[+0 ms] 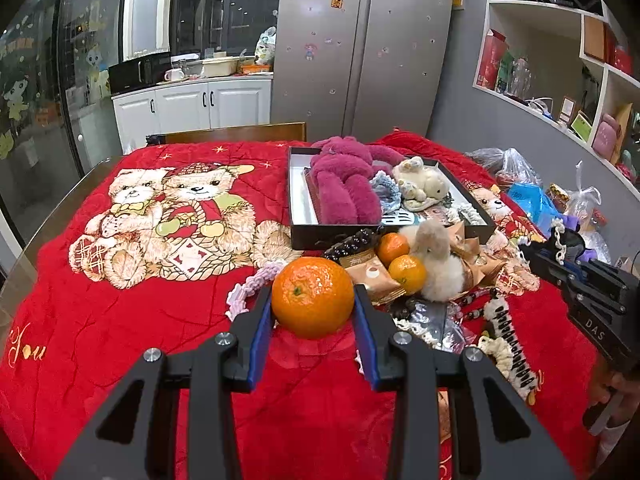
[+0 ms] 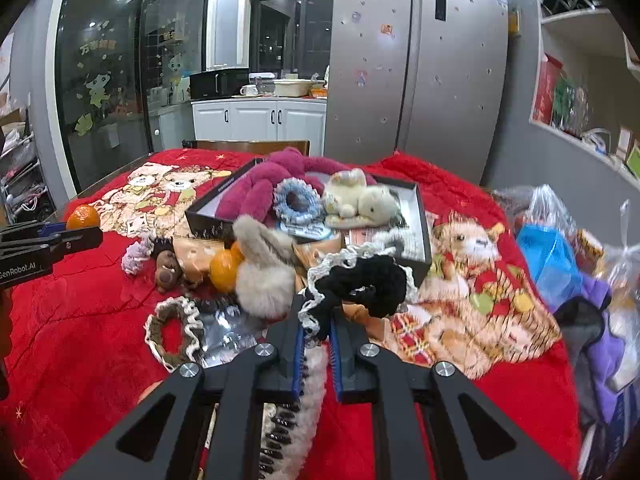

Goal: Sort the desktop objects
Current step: 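Lift and carry the orange and black scrunchie over the black box, then lower the orange and scrunchie into the box and open both grippers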

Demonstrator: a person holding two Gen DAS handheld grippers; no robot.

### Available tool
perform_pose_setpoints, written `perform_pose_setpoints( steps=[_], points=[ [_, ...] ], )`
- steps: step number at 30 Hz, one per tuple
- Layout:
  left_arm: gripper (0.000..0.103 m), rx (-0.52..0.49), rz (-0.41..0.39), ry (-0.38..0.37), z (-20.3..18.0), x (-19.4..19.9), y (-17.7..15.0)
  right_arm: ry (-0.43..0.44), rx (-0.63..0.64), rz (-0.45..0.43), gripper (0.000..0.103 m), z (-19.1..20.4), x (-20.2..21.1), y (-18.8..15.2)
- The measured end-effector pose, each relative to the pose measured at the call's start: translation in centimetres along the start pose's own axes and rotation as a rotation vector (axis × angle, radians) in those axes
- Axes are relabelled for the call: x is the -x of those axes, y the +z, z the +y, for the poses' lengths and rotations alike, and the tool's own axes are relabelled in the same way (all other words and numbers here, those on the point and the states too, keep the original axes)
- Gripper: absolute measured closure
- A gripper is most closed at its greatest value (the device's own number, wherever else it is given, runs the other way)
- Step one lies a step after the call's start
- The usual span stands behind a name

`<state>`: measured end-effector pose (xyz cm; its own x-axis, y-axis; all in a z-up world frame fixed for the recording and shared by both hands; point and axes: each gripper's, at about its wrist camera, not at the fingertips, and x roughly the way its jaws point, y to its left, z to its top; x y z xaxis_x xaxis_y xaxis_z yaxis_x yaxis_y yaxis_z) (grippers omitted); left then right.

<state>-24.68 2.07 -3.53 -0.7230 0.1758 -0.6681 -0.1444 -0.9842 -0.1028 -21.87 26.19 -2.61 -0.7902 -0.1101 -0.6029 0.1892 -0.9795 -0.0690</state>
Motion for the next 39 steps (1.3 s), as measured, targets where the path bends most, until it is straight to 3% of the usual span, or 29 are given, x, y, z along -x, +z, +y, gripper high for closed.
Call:
perform_pose_setpoints(
  steps=[10,18,32,39],
  points=[
    [0.065,-0.063,-0.021,-0.033,-2.1,0.1,2.7,0.001,0.055,-0.046,0.092,1.7,1.5,3.2],
    [0.065,-0.111,-0.032,-0.058,-4.3,-1.1,5.6,-0.028,0.045,-0.063,0.092,0.8,0.3,5.8],
    [0.065,-0.157,0.039,-0.107,-9.4,-11.9,11.9,-0.017,-0.014,-0.005,0.092,-2.4,-6.7,10.2],
    [0.064,-0.141,0.060,-0.100,-11.2,-17.4,12.7,-0.025,-0.074,0.030,0.092,-4.8,-10.9,10.9]
  ],
)
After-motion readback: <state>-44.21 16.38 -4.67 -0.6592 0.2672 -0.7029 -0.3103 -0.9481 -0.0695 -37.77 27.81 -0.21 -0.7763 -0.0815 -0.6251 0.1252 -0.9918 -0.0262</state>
